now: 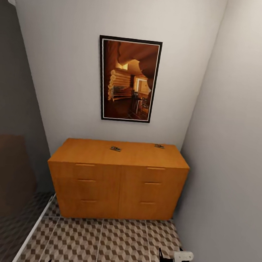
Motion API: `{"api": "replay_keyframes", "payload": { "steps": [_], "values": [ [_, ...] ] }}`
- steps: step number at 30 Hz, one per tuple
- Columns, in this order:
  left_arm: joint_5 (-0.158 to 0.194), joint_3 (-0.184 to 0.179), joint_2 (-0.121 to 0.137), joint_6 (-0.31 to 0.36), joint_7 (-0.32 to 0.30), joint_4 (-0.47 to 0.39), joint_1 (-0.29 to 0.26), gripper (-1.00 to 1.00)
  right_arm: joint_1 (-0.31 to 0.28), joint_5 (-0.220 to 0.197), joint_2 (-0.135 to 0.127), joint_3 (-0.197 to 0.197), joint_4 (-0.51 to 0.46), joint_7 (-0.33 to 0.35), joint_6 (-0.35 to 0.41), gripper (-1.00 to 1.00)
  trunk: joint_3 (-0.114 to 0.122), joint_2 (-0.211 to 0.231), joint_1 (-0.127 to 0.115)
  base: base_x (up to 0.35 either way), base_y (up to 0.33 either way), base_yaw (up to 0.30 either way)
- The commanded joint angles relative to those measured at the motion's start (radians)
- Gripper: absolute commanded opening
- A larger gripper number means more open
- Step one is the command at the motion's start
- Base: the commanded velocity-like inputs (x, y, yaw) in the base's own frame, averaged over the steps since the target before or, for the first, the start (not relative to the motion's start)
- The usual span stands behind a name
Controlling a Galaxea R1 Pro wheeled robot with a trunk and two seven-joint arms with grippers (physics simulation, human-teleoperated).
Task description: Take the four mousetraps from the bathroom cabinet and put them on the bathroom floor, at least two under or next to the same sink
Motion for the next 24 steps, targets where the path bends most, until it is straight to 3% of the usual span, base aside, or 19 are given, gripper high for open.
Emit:
{"api": "replay_keyframes", "payload": {
  "steps": [1,9,24],
  "values": [
    [0.006,-0.009,-0.001,-0.006,0.003,0.004,-0.002,1.0,-0.001,0.006,0.0,0.007,0.001,-0.01,-0.001,1.0,-0.002,-0.002,0.001,0.0,0.0,0.082],
    [0.006,-0.009,-0.001,-0.006,0.003,0.004,-0.002,1.0,-0.001,0.006,0.0,0.007,0.001,-0.01,-0.001,1.0,-0.002,-0.002,0.001,0.019,-0.017,0.046],
    [0.006,-0.009,-0.001,-0.006,0.003,0.004,-0.002,1.0,-0.001,0.006,-0.001,0.007,0.001,-0.01,-0.001,1.0,-0.002,-0.002,0.001,0.159,-0.066,0.002]
  ]
}}
